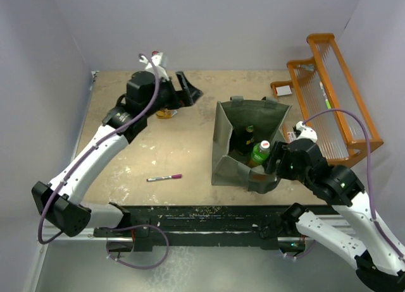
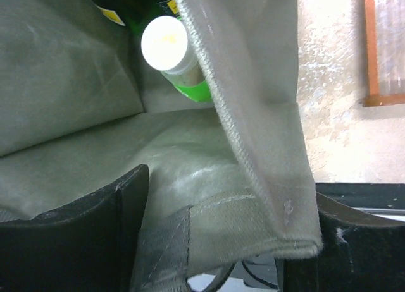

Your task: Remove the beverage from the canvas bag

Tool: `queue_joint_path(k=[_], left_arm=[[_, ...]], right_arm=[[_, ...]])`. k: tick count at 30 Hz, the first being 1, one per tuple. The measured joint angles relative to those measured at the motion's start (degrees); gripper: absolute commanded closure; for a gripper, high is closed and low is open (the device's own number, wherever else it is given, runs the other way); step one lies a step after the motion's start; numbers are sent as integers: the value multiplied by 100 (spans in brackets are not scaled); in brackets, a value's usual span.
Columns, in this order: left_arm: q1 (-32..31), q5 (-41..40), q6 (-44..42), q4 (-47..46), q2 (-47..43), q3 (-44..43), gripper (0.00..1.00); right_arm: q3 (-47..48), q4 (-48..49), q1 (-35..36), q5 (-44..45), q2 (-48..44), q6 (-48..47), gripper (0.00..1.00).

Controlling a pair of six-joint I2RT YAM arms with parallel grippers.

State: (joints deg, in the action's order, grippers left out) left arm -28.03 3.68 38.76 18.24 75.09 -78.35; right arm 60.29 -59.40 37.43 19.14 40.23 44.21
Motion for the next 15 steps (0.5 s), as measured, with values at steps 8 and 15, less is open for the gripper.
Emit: queue_joint_path(k=[8,15], left_arm=[[-1606,192,-409,-540,710,-800,12],[-2970,4,-1464,-592,1484,-1582,15]], right_arm=[[-87,-201,0,-125,-452,422,29],[144,-787,2,352,-341,935,55]])
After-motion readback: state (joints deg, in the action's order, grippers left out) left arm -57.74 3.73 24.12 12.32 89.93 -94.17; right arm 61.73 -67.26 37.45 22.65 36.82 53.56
